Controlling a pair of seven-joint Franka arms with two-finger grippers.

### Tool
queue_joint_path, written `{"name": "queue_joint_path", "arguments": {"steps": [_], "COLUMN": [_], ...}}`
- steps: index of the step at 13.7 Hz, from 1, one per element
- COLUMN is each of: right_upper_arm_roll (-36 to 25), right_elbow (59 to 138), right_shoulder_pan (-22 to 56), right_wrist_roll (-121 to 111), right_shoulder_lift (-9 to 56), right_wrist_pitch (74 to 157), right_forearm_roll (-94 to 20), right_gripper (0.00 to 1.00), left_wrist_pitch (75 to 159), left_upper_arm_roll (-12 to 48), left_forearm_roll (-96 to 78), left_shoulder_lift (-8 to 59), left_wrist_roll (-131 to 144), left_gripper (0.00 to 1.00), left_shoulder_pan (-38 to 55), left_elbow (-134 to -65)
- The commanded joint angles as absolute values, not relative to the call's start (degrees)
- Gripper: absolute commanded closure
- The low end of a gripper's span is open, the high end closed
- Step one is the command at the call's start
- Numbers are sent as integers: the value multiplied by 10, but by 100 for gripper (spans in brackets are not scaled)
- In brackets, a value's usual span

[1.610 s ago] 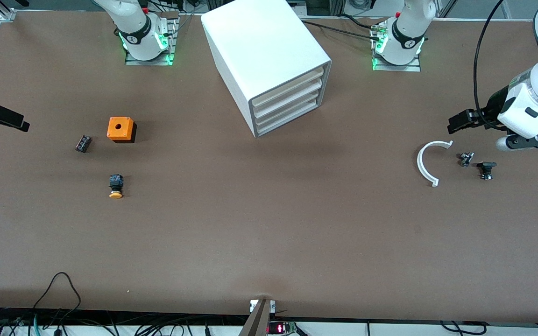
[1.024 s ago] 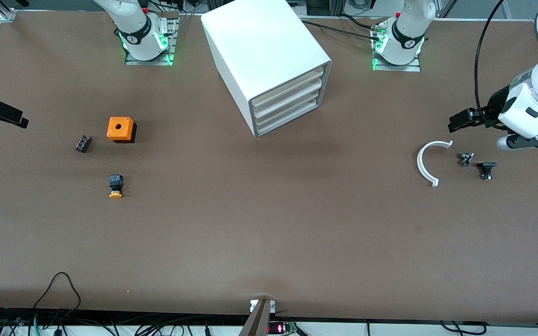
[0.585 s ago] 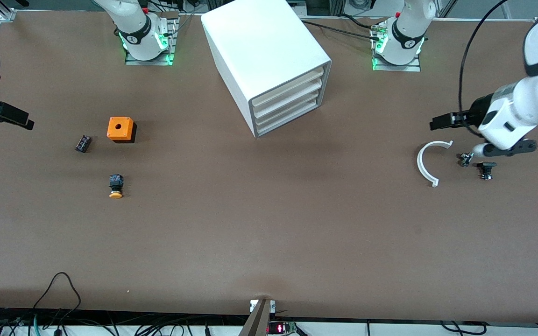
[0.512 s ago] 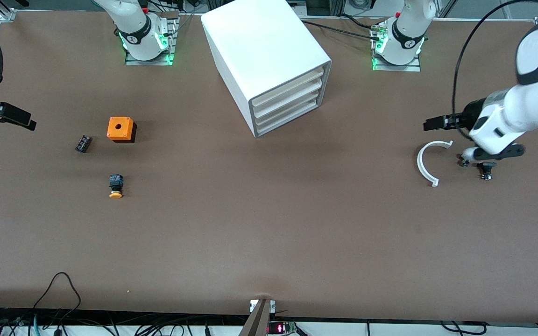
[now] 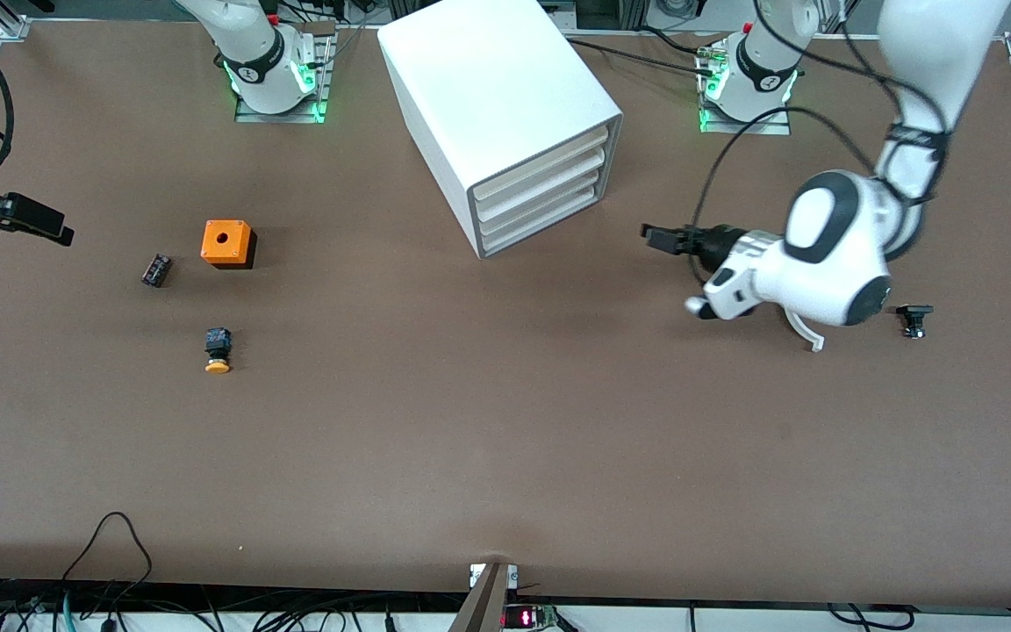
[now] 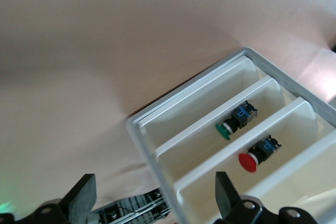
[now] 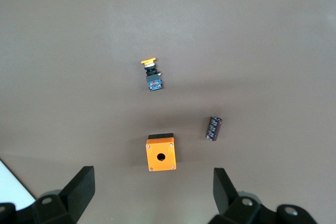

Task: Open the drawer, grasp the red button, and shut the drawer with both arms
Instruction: 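Reach the left gripper to the drawer handle while the right gripper approaches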

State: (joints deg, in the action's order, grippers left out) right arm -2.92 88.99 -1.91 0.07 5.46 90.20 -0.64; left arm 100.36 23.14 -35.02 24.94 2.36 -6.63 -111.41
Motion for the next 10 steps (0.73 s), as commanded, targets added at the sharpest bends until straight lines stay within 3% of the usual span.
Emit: {"name": "queue_joint_path", "arguments": {"steps": [1, 5, 10], "right_upper_arm_roll": [-17, -9, -6], "right_elbow": [905, 904, 895], "right_shoulder_pan": [-1, 92, 215], "right_wrist_roll": [-15, -38, -36], "right_shoulder_lift": [53, 90, 132], "right_wrist_pitch": [918, 956, 1038], "right_forearm_roll": [-32, -40, -75], "right_gripper": [0, 0, 0], "left_wrist_pitch": [1040, 1042, 1082], "left_upper_arm_roll": [253, 311, 328], "left_forearm_roll": [-414, -454, -480], "left_shoulder_lift": [273, 291, 293], "left_wrist_roll": [-29, -31, -96], "left_gripper": [0, 0, 2], "left_shoulder_pan": [-44, -35, -37], "left_elbow": [-1134, -1167, -1228]}}
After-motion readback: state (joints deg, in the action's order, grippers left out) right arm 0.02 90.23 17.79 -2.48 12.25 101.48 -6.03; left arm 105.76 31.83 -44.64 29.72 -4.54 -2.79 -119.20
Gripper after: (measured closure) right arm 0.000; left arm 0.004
